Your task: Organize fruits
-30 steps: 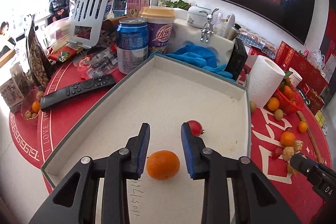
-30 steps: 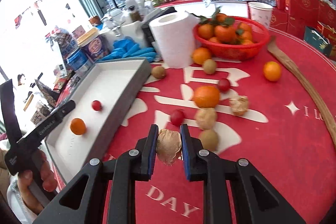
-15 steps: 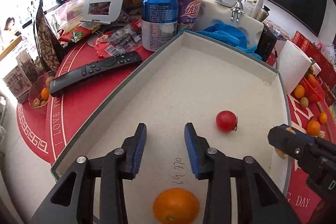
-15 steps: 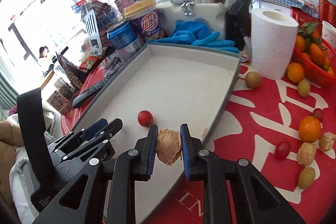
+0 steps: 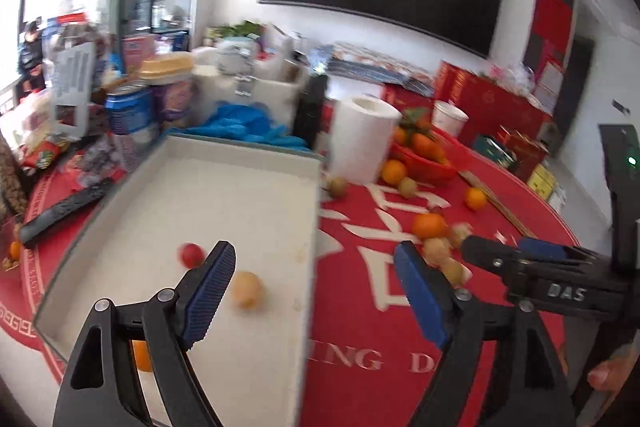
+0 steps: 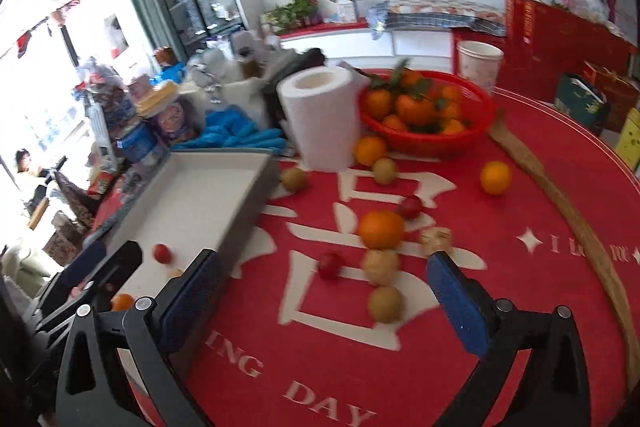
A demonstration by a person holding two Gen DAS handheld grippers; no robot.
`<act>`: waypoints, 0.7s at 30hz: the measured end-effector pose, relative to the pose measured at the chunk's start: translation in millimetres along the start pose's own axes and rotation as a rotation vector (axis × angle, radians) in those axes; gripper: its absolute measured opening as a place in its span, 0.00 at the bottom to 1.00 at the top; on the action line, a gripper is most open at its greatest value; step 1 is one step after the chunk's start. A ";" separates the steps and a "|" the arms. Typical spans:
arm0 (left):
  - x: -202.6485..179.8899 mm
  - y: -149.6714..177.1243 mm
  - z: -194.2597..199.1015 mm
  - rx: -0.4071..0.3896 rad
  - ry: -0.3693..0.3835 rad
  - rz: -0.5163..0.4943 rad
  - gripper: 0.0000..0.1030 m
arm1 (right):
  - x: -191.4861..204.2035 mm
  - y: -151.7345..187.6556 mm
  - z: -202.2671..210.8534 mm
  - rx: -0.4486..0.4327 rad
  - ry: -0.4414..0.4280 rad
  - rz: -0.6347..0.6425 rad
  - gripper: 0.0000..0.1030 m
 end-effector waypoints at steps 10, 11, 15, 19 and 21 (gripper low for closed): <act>-85.7 54.3 -64.7 0.287 -0.113 -0.102 0.82 | -97.8 55.1 -1.0 0.139 0.203 -0.054 1.00; -87.7 54.1 -64.8 0.283 -0.126 -0.111 0.82 | -103.2 57.2 -1.1 0.135 0.203 -0.069 1.00; -90.4 52.8 -72.4 0.290 -0.122 -0.113 0.86 | -114.5 56.1 -3.4 0.146 0.193 -0.088 1.00; -87.6 57.2 -79.3 0.251 -0.092 -0.118 1.00 | -112.5 58.2 -6.7 0.164 0.221 -0.074 1.00; -89.6 55.8 -83.1 0.254 -0.081 -0.138 1.00 | -111.4 59.1 -8.6 0.165 0.246 -0.069 1.00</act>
Point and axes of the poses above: each gripper's, at about its wrist camera, not at the fingertips, and z roughly against the way its jaws point, x to its left, y to its underside, the point moved 2 cm from there along -z, roughly the way its jaws point, and after that the axes turned 4 degrees about z, right-handed, at the moved point
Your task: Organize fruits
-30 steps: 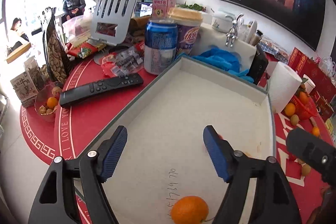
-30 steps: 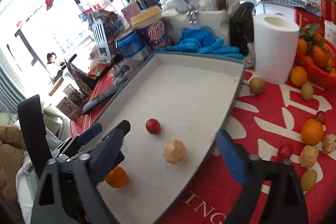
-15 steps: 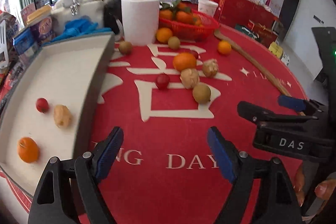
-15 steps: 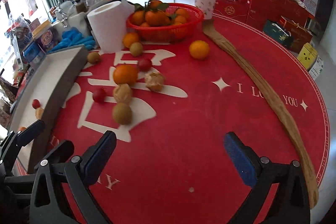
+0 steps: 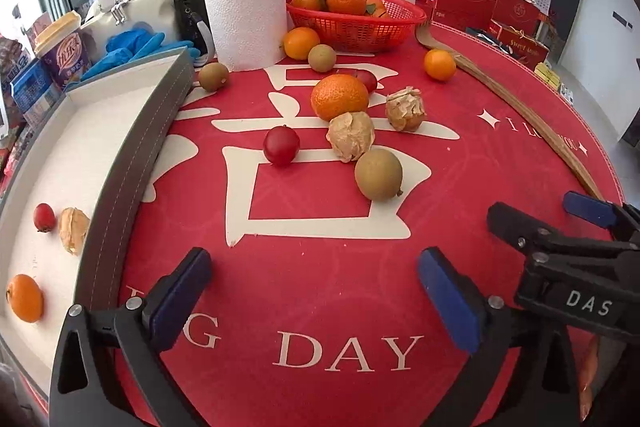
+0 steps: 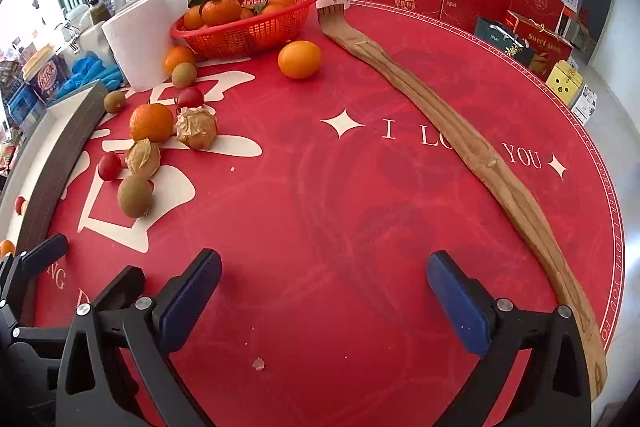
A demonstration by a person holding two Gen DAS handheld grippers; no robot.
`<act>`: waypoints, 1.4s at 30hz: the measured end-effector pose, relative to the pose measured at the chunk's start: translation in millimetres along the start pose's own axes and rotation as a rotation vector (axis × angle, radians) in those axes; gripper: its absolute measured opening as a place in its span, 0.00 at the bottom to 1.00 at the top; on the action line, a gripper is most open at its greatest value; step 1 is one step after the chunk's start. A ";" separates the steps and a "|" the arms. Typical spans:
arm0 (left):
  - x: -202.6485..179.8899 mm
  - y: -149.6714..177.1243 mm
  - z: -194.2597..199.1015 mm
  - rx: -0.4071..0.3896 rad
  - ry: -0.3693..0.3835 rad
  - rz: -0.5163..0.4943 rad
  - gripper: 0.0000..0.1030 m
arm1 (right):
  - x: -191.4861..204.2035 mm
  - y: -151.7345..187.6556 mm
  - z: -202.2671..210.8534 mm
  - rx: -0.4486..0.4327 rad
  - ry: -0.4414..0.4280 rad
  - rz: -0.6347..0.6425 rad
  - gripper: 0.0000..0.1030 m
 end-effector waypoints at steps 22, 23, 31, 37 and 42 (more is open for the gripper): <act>-1.3 -1.2 -1.5 0.000 0.019 -0.027 1.00 | 1.4 0.6 -3.1 -0.033 0.042 -0.001 1.00; -1.3 -1.2 -1.5 0.000 0.019 -0.027 1.00 | 1.4 0.7 -3.1 -0.033 0.042 -0.001 1.00; -1.3 -1.1 -1.4 0.000 0.019 -0.027 1.00 | 1.5 0.7 -3.0 -0.033 0.042 0.000 1.00; -1.2 -1.2 -1.4 -0.001 0.019 -0.027 1.00 | 1.8 0.8 -2.9 -0.034 0.042 0.000 1.00; -1.3 -1.2 -1.5 -0.001 0.019 -0.027 1.00 | 1.9 1.0 -2.9 -0.034 0.042 0.000 1.00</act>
Point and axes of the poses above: each gripper's, at about its wrist camera, not at the fingertips, and z roughly against the way its jaws point, x to its left, y to its underside, the point moved 2 cm from there along -z, roughly the way its jaws point, and after that the axes turned 4 degrees about z, right-handed, at the moved point
